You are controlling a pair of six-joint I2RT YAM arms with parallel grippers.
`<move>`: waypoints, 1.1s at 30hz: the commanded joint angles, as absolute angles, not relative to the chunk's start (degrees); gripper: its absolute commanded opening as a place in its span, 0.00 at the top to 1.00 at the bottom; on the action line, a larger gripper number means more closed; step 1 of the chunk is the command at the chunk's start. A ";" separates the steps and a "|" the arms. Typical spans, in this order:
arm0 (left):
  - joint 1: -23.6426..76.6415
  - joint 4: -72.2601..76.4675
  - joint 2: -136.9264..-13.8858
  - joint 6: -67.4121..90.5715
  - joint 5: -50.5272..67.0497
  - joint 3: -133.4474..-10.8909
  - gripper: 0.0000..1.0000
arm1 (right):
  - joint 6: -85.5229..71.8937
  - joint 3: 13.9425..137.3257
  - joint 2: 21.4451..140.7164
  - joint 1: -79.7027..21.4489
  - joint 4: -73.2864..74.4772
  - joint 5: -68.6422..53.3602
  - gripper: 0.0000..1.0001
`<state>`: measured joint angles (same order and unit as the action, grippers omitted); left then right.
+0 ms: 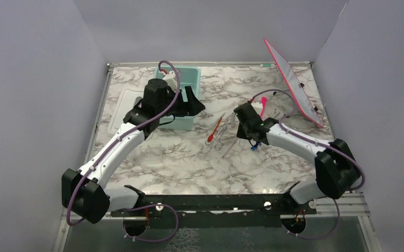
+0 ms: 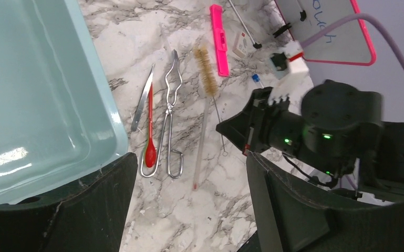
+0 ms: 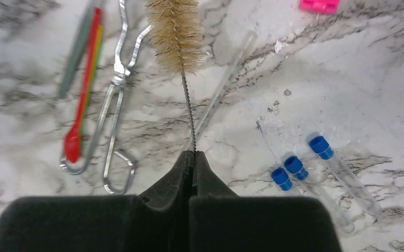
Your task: Organize the chemistry lab equipment
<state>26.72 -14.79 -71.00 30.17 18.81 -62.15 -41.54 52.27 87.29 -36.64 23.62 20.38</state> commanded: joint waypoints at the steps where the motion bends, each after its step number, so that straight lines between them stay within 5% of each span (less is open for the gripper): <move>1: 26.89 -10.79 -71.86 33.98 20.31 -63.79 0.20 | -41.06 52.74 78.84 -36.39 24.16 22.75 1.00; 13: 30.12 10.53 -76.57 49.66 29.03 -57.57 0.20 | -33.34 51.60 62.05 -36.41 4.36 -4.30 0.99; 28: 34.81 20.19 -78.04 48.02 23.19 -56.57 0.55 | -35.93 55.31 65.50 -36.39 -2.24 -15.40 0.99; 31: 35.41 20.46 -78.22 46.78 22.94 -56.60 0.67 | -36.36 55.02 65.83 -36.39 -3.74 -16.37 0.99; 33: 35.51 20.44 -78.15 46.02 22.36 -56.58 0.85 | -36.32 55.13 66.20 -36.39 -4.21 -17.16 0.99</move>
